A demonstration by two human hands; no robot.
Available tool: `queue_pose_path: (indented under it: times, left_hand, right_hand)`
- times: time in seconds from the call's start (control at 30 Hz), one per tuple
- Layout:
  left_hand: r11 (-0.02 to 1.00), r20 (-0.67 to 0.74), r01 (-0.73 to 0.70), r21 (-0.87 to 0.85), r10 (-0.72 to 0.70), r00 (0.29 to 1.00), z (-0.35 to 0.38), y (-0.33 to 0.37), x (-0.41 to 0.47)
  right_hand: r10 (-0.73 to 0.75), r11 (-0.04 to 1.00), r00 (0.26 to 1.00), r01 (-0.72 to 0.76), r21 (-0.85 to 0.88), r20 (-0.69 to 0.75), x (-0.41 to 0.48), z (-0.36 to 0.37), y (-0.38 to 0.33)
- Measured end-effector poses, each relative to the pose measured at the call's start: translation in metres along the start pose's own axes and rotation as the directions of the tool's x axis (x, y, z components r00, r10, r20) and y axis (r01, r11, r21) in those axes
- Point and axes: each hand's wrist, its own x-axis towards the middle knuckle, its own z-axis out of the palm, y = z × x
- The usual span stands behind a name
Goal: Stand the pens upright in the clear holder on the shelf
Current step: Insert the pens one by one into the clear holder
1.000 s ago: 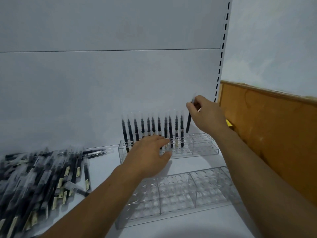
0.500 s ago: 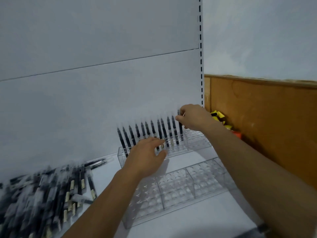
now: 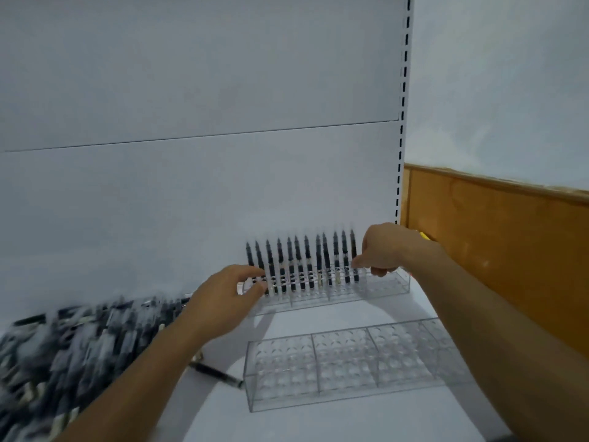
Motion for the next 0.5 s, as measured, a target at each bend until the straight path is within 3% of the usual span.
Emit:
queue_pose_path:
  times: [0.13,0.27,0.5]
  left_hand:
    - [0.99,-0.025,0.107,0.087,-0.105,0.994,-0.021,-0.029,-0.019]
    - [0.964,0.006,0.169,0.205,-0.174,0.985,-0.04,-0.048,-0.038]
    - [0.931,-0.036,0.231,0.283,-0.23,0.973,-0.056,-0.075,-0.062]
  right_hand:
    - [-0.132,0.983,0.987,0.119,0.139,0.088,-0.006,0.002,-0.038]
    - [-0.347,0.93,0.924,0.318,0.185,0.159,-0.02,0.013,-0.106]
    - [-0.508,0.849,0.792,0.526,0.042,0.34,-0.034,0.048,-0.204]
